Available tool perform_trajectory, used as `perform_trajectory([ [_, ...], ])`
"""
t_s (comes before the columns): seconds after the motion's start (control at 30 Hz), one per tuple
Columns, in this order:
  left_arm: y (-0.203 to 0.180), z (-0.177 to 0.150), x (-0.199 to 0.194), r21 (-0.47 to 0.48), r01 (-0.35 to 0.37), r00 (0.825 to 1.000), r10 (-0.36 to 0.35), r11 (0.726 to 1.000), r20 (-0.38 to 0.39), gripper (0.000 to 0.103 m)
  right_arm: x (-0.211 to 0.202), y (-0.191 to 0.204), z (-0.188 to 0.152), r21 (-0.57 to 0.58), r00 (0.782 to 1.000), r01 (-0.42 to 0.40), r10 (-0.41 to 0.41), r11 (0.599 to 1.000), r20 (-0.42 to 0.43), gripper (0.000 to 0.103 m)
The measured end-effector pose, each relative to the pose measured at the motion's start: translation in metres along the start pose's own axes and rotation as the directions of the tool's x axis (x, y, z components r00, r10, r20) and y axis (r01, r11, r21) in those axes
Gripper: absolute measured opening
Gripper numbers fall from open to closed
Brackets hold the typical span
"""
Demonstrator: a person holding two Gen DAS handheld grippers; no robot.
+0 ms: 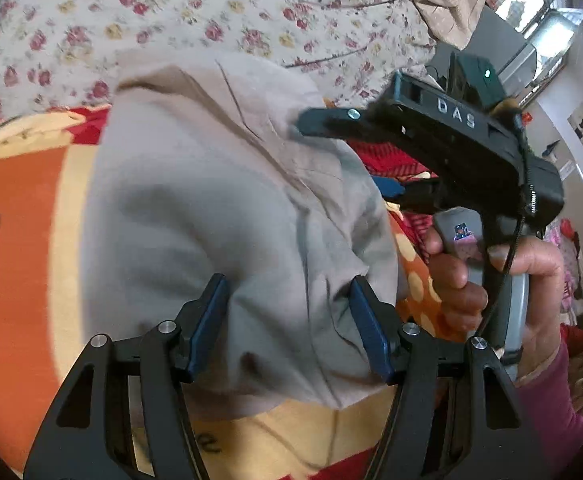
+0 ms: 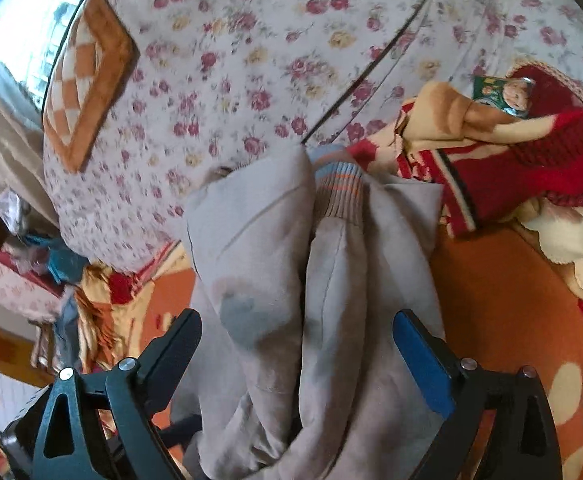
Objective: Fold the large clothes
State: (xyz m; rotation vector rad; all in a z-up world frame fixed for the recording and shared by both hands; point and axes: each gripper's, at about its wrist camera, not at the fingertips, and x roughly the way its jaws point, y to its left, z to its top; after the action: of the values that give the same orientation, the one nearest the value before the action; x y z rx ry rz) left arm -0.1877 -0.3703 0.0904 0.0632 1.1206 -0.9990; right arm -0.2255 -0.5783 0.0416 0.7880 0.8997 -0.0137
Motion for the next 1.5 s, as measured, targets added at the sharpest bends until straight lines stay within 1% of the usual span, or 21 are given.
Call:
perform_trajectory([
  [0.23, -0.002, 0.004, 0.009, -0.043, 0.0, 1.0, 0.0, 0.999, 0.02, 0.062, -0.021, 0.011, 0.001, -0.085, 0.996, 0.079, -0.075, 0.993, 0.049, 0.095],
  [0.37, -0.006, 0.001, -0.006, -0.007, 0.003, 1.0, -0.003, 1.0, 0.005, 0.062, -0.032, 0.01, -0.012, -0.112, 0.999, 0.043, -0.043, 0.993, 0.007, 0.095],
  [0.47, -0.002, 0.0, -0.023, 0.024, -0.071, 0.997, 0.07, 0.997, 0.029, 0.062, -0.031, 0.01, -0.021, -0.1, 0.999, -0.014, 0.011, 0.995, -0.034, 0.095],
  [0.63, 0.031, -0.007, -0.046, -0.025, -0.215, 0.973, 0.217, 0.976, 0.083, 0.062, -0.03, 0.01, -0.032, -0.033, 0.985, -0.153, 0.149, 0.988, -0.085, 0.095],
  [0.67, 0.037, -0.01, -0.046, -0.042, -0.226, 0.97, 0.229, 0.973, 0.078, 0.062, -0.025, 0.01, -0.035, -0.023, 0.983, -0.157, 0.153, 0.987, -0.101, 0.095],
  [0.73, 0.05, -0.015, -0.038, -0.083, -0.251, 0.965, 0.256, 0.964, 0.051, 0.062, -0.011, 0.011, -0.041, -0.023, 0.987, -0.111, 0.108, 0.994, -0.122, 0.095],
  [0.77, 0.053, -0.017, -0.034, -0.096, -0.249, 0.966, 0.254, 0.964, 0.043, 0.062, -0.007, 0.013, -0.043, -0.032, 0.987, -0.102, 0.097, 0.994, -0.126, 0.088],
  [0.8, 0.056, -0.017, -0.03, -0.105, -0.243, 0.968, 0.248, 0.964, 0.036, 0.062, 0.0, 0.018, -0.047, -0.061, 0.988, -0.092, 0.084, 0.994, -0.128, 0.073],
  [0.83, 0.057, -0.018, -0.028, -0.108, -0.243, 0.968, 0.247, 0.964, 0.03, 0.062, 0.004, 0.023, -0.049, -0.098, 0.991, -0.067, 0.055, 0.993, -0.125, 0.066],
  [0.87, 0.055, -0.017, -0.025, -0.105, -0.25, 0.967, 0.254, 0.962, 0.028, 0.062, 0.007, 0.029, -0.052, -0.152, 0.994, -0.014, -0.003, 0.988, -0.108, 0.047],
  [0.9, 0.053, -0.014, -0.024, -0.101, -0.256, 0.965, 0.26, 0.961, 0.028, 0.062, 0.006, 0.034, -0.055, -0.194, 0.995, 0.028, -0.045, 0.981, -0.086, 0.034],
  [1.0, 0.048, -0.004, -0.03, -0.1, -0.232, 0.969, 0.239, 0.967, 0.06, 0.062, -0.017, 0.041, -0.051, -0.266, 0.996, 0.085, -0.088, 0.96, 0.003, 0.016],
  [1.07, 0.043, 0.001, -0.032, -0.102, -0.221, 0.969, 0.23, 0.97, 0.089, 0.063, -0.037, 0.036, -0.047, -0.29, 0.988, 0.154, -0.139, 0.945, 0.071, 0.014],
  [1.13, 0.037, 0.003, -0.018, -0.076, -0.235, 0.968, 0.241, 0.969, 0.076, 0.068, -0.033, 0.023, -0.046, -0.288, 0.973, 0.229, -0.214, 0.93, 0.081, 0.014],
  [1.2, 0.035, 0.002, 0.003, -0.04, -0.287, 0.957, 0.288, 0.957, 0.036, 0.068, -0.013, 0.008, -0.049, -0.275, 0.952, 0.303, -0.305, 0.912, 0.039, 0.013],
  [1.27, 0.03, -0.002, 0.006, -0.027, -0.323, 0.944, 0.324, 0.946, 0.055, 0.069, -0.012, 0.005, -0.048, -0.265, 0.951, 0.304, -0.307, 0.915, 0.03, 0.013],
  [1.33, 0.028, -0.003, 0.006, -0.016, -0.329, 0.943, 0.329, 0.944, 0.056, 0.069, -0.023, 0.009, -0.044, -0.249, 0.959, 0.281, -0.279, 0.927, 0.045, 0.014],
  [1.37, 0.029, -0.002, 0.006, -0.014, -0.328, 0.943, 0.328, 0.945, 0.051, 0.069, -0.029, 0.009, -0.041, -0.232, 0.963, 0.268, -0.262, 0.935, 0.059, 0.018],
  [1.43, 0.032, 0.0, 0.007, -0.022, -0.317, 0.947, 0.318, 0.948, 0.041, 0.069, -0.038, 0.008, -0.035, -0.194, 0.968, 0.247, -0.231, 0.95, 0.1, 0.038],
  [1.47, 0.034, 0.002, 0.006, -0.027, -0.31, 0.95, 0.311, 0.95, 0.035, 0.069, -0.04, 0.009, -0.032, -0.181, 0.968, 0.237, -0.218, 0.954, 0.122, 0.057],
  [1.5, 0.034, 0.004, 0.005, -0.03, -0.305, 0.952, 0.306, 0.952, 0.032, 0.069, -0.039, 0.009, -0.027, -0.173, 0.97, 0.225, -0.203, 0.959, 0.137, 0.067],
])
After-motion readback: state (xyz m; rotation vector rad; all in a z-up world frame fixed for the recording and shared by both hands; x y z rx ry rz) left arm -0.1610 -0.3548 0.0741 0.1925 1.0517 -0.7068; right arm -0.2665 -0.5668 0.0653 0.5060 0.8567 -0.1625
